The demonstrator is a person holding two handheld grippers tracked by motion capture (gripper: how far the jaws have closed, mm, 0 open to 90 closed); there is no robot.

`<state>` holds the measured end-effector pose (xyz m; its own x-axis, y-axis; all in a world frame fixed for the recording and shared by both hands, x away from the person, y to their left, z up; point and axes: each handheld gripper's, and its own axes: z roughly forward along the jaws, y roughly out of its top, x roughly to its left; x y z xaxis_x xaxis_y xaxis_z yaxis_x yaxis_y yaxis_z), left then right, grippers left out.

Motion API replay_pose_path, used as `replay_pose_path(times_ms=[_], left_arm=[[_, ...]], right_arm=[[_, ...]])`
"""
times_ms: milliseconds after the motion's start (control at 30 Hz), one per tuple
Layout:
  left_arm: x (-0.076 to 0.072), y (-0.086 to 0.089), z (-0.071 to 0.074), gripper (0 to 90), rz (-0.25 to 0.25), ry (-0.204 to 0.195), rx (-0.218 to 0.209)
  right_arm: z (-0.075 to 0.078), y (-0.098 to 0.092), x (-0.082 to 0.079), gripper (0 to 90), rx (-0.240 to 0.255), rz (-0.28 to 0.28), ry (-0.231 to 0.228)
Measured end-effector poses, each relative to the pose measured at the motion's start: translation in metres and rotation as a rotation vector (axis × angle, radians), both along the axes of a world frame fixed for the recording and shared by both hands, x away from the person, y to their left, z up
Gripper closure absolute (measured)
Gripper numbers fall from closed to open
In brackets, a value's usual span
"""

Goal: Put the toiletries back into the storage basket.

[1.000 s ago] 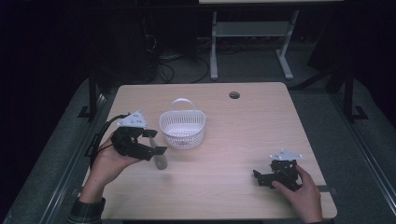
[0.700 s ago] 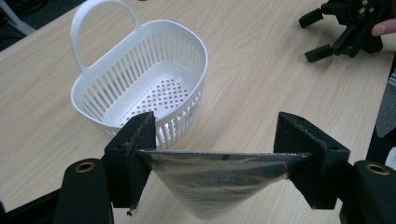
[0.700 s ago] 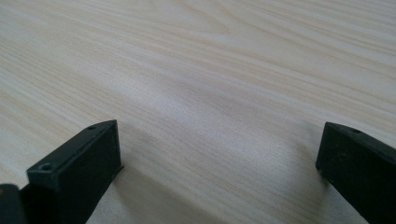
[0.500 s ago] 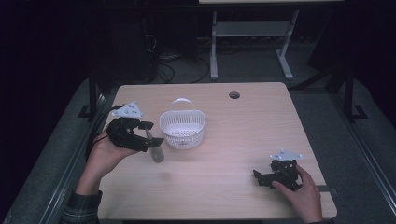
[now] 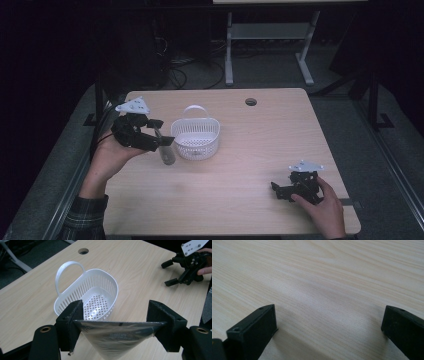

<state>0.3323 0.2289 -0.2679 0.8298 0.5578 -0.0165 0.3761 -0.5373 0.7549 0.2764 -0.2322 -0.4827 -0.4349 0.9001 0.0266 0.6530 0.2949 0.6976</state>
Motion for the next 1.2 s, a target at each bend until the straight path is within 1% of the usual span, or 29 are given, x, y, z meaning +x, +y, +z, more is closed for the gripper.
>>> replay_pose_path(times_ms=[100,133,167,367,767,933,967,1200], left_arm=[[0.003,0.000,0.003,29.4,0.004,0.001,-0.014],[0.004,0.000,0.004,29.4,0.002,0.001,-0.011],[0.004,0.000,0.005,29.4,0.004,0.000,-0.018],[0.010,-0.002,0.011,29.4,0.004,-0.005,-0.028],[0.023,-0.010,0.018,29.4,-0.001,-0.008,-0.029],[0.028,-0.013,0.021,29.4,0.005,-0.011,-0.031],[0.030,-0.013,0.022,29.4,0.004,-0.011,-0.027],[0.039,-0.017,0.023,29.4,0.008,-0.015,-0.029]], right_arm=[[0.000,0.000,0.000,0.0,0.000,0.000,0.000],[0.000,0.000,0.000,0.0,0.000,0.000,0.000],[0.000,0.000,0.000,0.0,0.000,0.000,0.000],[0.000,0.000,0.000,0.0,0.000,0.000,0.000],[0.000,0.000,0.000,0.0,0.000,0.000,-0.001],[0.000,0.000,0.000,0.0,0.000,0.000,0.000],[0.000,0.000,0.000,0.0,0.000,0.000,-0.001],[0.000,0.000,0.000,0.0,0.000,0.000,0.000]])
